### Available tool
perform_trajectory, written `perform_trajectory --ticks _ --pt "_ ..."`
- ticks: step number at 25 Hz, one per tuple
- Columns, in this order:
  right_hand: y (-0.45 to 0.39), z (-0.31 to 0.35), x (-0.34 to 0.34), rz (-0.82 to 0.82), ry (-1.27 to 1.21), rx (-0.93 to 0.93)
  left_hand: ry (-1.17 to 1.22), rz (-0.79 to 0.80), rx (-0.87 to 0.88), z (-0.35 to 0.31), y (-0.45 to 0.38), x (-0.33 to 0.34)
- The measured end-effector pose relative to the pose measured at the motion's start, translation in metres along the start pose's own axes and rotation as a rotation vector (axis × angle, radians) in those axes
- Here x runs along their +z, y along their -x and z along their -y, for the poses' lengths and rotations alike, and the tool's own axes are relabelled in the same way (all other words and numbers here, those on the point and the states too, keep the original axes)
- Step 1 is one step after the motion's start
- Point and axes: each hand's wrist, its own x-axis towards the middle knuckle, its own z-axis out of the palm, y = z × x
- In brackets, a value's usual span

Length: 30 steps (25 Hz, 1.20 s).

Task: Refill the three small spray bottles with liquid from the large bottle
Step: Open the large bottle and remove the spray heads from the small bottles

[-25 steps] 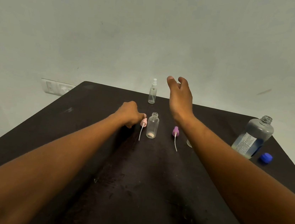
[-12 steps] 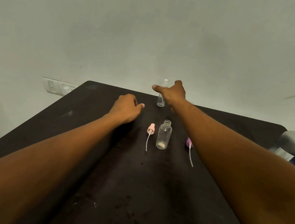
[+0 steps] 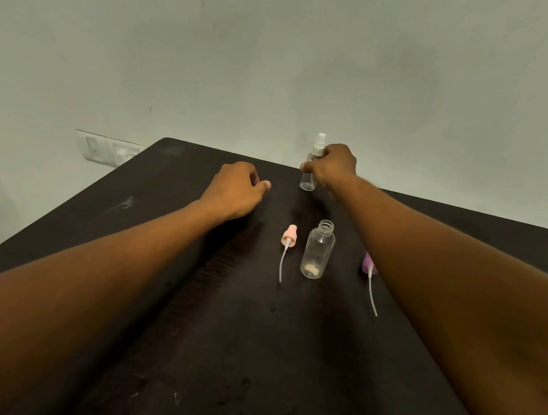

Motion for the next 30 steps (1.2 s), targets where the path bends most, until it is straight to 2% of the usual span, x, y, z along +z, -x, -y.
perform_trajectory --ticks 5,13,16,20,27,30 --pt "0.022 0.008 -0.028 -0.017 -0.033 -0.074 -0.001 -0.01 0.024 -0.016 0.018 -0.019" --pt "0.098 0.028 -0.113 -0.06 -0.104 -0.197 0.008 -0.081 0.115 -0.073 0.066 -0.081" --pt "0.137 0.034 -0.139 -0.084 -0.199 -0.23 0.007 -0.109 0.161 -0.104 0.091 -0.106" --pt "0.196 0.035 -0.165 -0.038 -0.401 -0.207 0.03 -0.135 0.245 -0.149 0.124 -0.131" --pt "0.291 0.023 -0.177 0.012 -0.435 -0.153 0.109 -0.052 0.508 -0.218 0.177 -0.149" --pt "0.318 0.014 -0.174 0.04 -0.428 -0.109 0.075 0.088 0.608 -0.232 0.192 -0.15"
